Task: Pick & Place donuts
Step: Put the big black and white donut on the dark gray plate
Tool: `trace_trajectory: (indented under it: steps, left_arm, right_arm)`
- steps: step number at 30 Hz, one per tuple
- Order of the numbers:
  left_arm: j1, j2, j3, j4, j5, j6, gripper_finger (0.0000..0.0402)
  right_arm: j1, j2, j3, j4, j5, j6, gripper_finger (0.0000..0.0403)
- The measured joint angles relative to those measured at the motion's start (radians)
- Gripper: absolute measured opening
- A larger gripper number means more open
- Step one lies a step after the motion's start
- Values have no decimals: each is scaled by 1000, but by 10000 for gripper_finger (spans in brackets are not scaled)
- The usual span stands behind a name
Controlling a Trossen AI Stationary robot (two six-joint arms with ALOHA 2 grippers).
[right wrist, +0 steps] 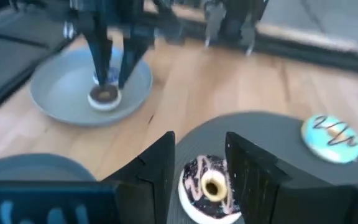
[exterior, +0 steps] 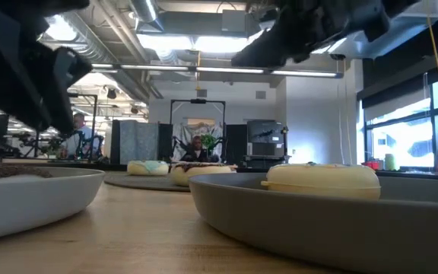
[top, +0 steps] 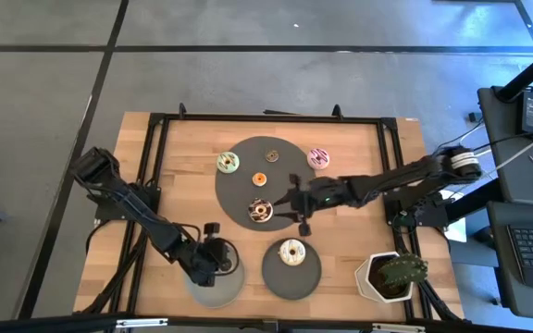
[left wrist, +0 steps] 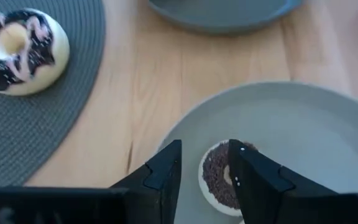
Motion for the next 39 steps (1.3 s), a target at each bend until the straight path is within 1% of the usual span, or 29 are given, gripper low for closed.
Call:
trace_trajectory:
  steps: [2, 4, 8, 11, 15, 18, 22, 26, 30, 35, 39]
  left_arm:
    - [0, -26, 0, 0, -4, 0, 126]
    - [0, -55, 0, 0, -42, 12, 126]
    - [0, -113, 0, 1, -199, 77, 127]
    - [2, -155, 0, 1, -303, 103, 125]
    - [6, -202, 0, 1, -383, 144, 123]
    - [7, -226, 0, 1, -384, 146, 125]
    - [6, -253, 0, 1, -382, 156, 124]
    - [6, -274, 0, 2, -381, 170, 121]
    - [6, -278, 0, 1, -375, 233, 122]
    - [6, -278, 0, 1, -360, 253, 125]
    - [6, -278, 0, 1, -365, 319, 122]
  right_arm:
    - [13, 57, 41, -44, 6, -3, 143]
    - [23, 115, 84, -93, 5, -8, 143]
    - [35, 223, 166, -203, 5, -72, 143]
    - [35, 290, 224, -266, 7, -89, 143]
    - [35, 362, 278, -282, 77, -131, 143]
    - [34, 406, 306, -285, 139, -184, 143]
    - [27, 437, 329, -306, 179, -187, 143]
    - [11, 443, 332, -314, 177, -132, 143]
    - [-8, 443, 332, -344, 165, -81, 143]
    - [-36, 443, 332, -364, 77, -52, 143]
    - [-45, 443, 332, -364, 71, -48, 142]
